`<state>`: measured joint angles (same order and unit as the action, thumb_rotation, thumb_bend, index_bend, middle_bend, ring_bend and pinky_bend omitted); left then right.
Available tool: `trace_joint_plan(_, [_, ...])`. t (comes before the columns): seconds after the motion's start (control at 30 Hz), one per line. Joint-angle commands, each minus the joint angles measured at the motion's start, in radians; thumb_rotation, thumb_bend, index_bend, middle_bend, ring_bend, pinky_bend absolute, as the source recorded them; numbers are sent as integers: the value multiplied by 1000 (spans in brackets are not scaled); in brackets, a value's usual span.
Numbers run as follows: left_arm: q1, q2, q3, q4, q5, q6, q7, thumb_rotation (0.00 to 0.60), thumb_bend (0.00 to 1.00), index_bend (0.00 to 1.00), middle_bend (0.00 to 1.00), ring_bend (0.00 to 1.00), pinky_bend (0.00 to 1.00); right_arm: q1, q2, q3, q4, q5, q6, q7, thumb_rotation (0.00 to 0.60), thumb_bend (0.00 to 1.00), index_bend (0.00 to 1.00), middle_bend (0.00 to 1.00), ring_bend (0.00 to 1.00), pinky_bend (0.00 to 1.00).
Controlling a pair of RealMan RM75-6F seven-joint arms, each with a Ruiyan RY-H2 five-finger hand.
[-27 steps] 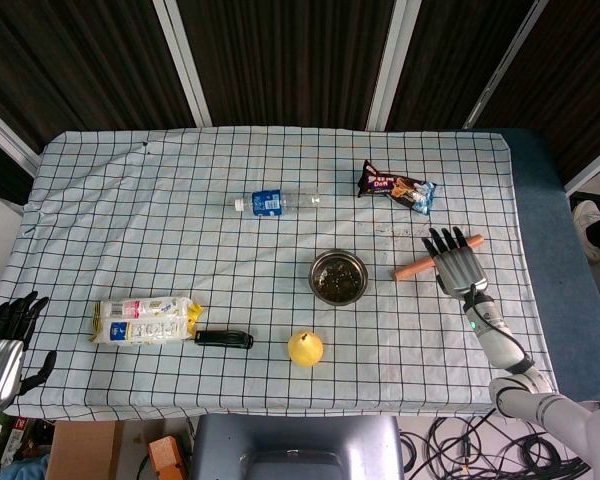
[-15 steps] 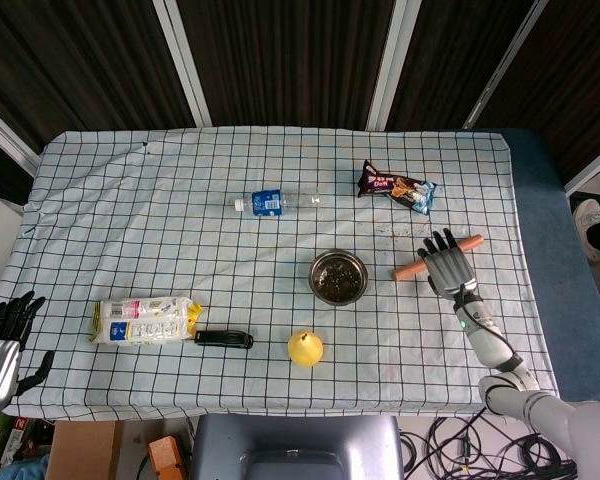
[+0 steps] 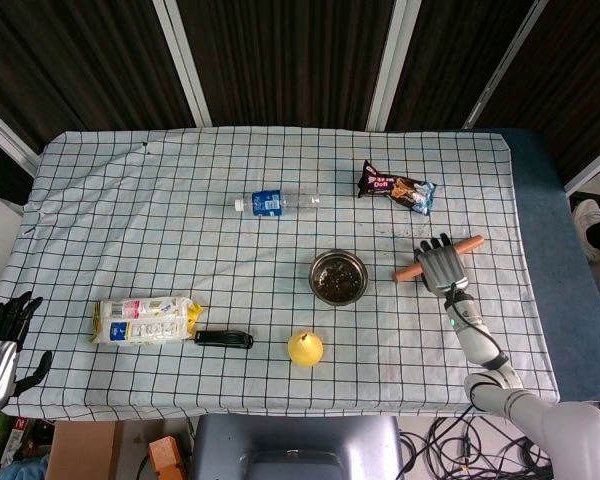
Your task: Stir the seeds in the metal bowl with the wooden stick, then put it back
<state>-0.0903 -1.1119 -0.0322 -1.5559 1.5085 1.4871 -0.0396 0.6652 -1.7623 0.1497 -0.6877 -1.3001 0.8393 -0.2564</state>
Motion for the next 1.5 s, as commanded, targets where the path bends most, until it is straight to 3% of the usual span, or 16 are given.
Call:
trace_joint_plan(0.03, [1,1,1,0,2,1,-3,600,396,0,0,0,17,-3,-11,0,16,-6,22,8,600,378,536,346,285,260])
trace_joint_plan(0.2, [3,2,1,0,3,4,-4,600,399,0,0,0,18,-10,-20,-2,33,-26,73,35,600,378,677,459,413,371])
trace_joint_plan(0.37, [4,3,0,0,3,7,-7,600,397,0,0,0,18,-26,-3,4,1,-63,174,141,600,378,765,539,492,440])
trace_joint_plan(0.53, [4,2,-1,0,2,6,-4,600,398,0,0,0,17,-56,40,39,-100,-84,304,320,600,378,821,579,538,475])
trace_joint_plan(0.7, [4,1,0,-2,4,6,-2,600,397,0,0,0,17,-72,63,56,-161,-85,344,406,600,378,828,584,541,475])
trace_joint_plan(0.77, [4,1,1,-3,6,6,2,600,397,0,0,0,18,-102,80,93,-251,-61,389,556,600,378,830,585,541,475])
trace_joint_plan(0.8, [3,0,2,-5,9,4,5,600,397,0,0,0,18,-134,83,125,-326,-19,393,704,600,378,830,585,544,476])
trace_joint_plan(0.87, [2,0,4,-7,10,3,5,600,397,0,0,0,18,-153,93,142,-368,7,377,812,600,377,832,587,553,492])
trace_joint_plan(1.1, [-2,-1,4,-4,12,-4,1,600,396,0,0,0,18,-165,18,213,-292,76,378,968,600,377,843,598,566,522])
trace_joint_plan(1.5, [-6,-1,7,-9,10,-14,10,600,397,0,0,0,18,-176,7,221,-255,102,292,1085,600,375,840,598,568,522])
